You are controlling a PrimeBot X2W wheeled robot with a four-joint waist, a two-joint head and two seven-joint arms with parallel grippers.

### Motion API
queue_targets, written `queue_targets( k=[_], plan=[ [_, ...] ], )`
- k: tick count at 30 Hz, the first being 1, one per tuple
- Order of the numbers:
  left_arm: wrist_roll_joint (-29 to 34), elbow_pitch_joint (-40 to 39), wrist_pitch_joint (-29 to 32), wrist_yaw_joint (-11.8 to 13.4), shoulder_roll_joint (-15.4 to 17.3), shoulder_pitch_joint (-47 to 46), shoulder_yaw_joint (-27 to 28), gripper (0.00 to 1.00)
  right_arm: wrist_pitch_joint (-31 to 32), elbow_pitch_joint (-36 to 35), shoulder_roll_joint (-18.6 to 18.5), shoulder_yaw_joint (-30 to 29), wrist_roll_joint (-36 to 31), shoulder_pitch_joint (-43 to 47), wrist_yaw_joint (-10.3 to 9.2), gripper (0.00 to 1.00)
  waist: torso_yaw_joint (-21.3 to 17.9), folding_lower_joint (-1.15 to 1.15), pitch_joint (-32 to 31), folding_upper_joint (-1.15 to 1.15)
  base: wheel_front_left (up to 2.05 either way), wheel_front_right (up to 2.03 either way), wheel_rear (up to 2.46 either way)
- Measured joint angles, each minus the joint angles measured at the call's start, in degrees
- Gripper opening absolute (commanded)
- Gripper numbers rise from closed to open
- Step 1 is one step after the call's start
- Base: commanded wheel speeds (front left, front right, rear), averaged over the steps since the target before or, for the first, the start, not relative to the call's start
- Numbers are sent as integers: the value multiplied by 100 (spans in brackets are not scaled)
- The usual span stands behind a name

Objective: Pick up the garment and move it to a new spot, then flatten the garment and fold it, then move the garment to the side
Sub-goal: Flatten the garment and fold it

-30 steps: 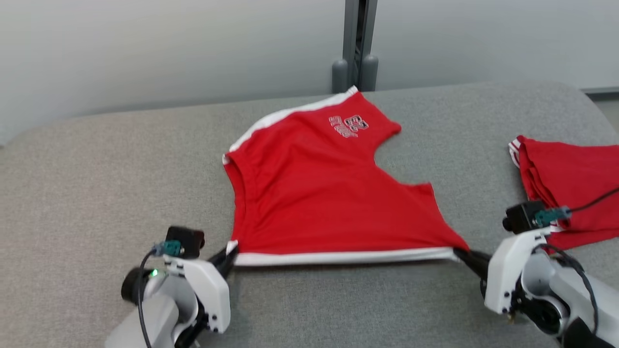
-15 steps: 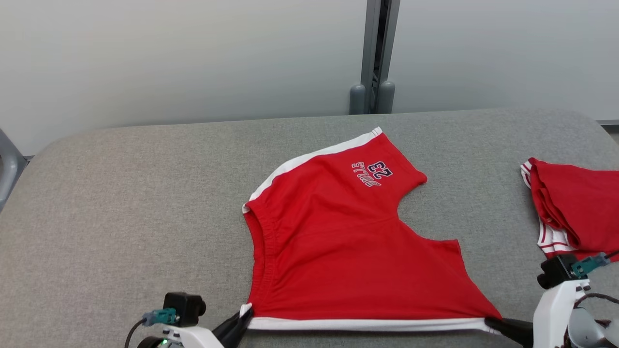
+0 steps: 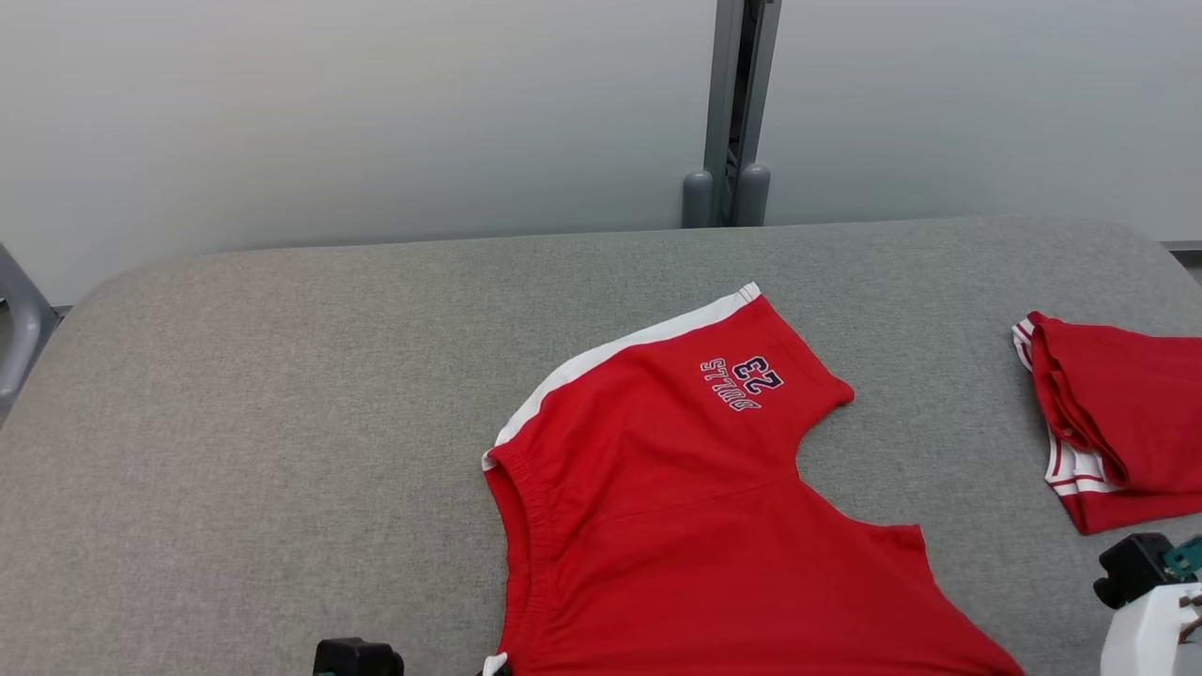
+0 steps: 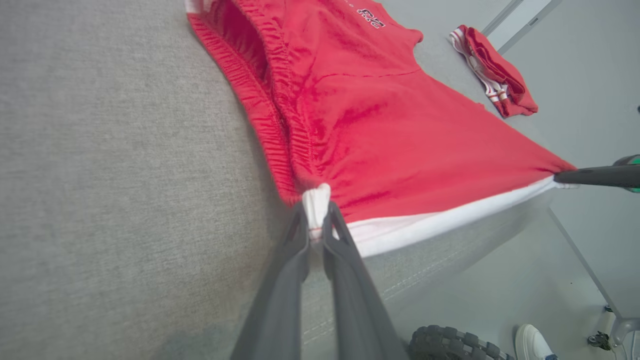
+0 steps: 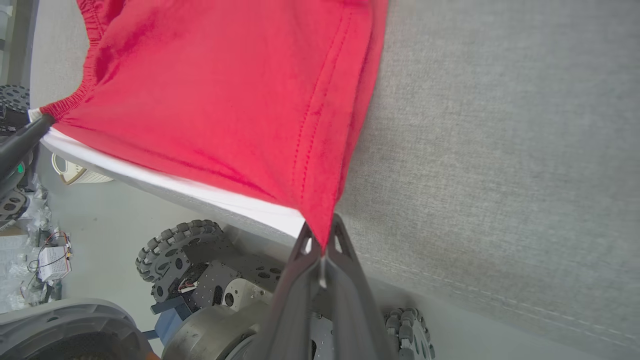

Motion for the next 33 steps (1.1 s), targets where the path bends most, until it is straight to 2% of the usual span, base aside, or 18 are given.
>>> queue_targets(
  k=[7,16,26,33],
  plan=[
    [-277,-654,261,259,26,5,179,0,-53,-214,-149,-376,-57,-97,-1,0,76,0,74,0,0,0,0],
    [-843,-1166,637,494,-181,-499,621,0,299,-56,10,-914,-166,-820,-3,0,243,0,423,0,0,0,0],
    [-1361,-1193,1093,595,-542,-1388,927,0,824,695,591,-1492,-488,-2170,-9,0,519,0,1070,0,0,0,0],
    [-1673,-835,1507,625,-782,-2063,1026,0,1010,1285,1077,-1727,-940,-3051,-9,0,752,0,1558,0,0,0,0]
  ],
)
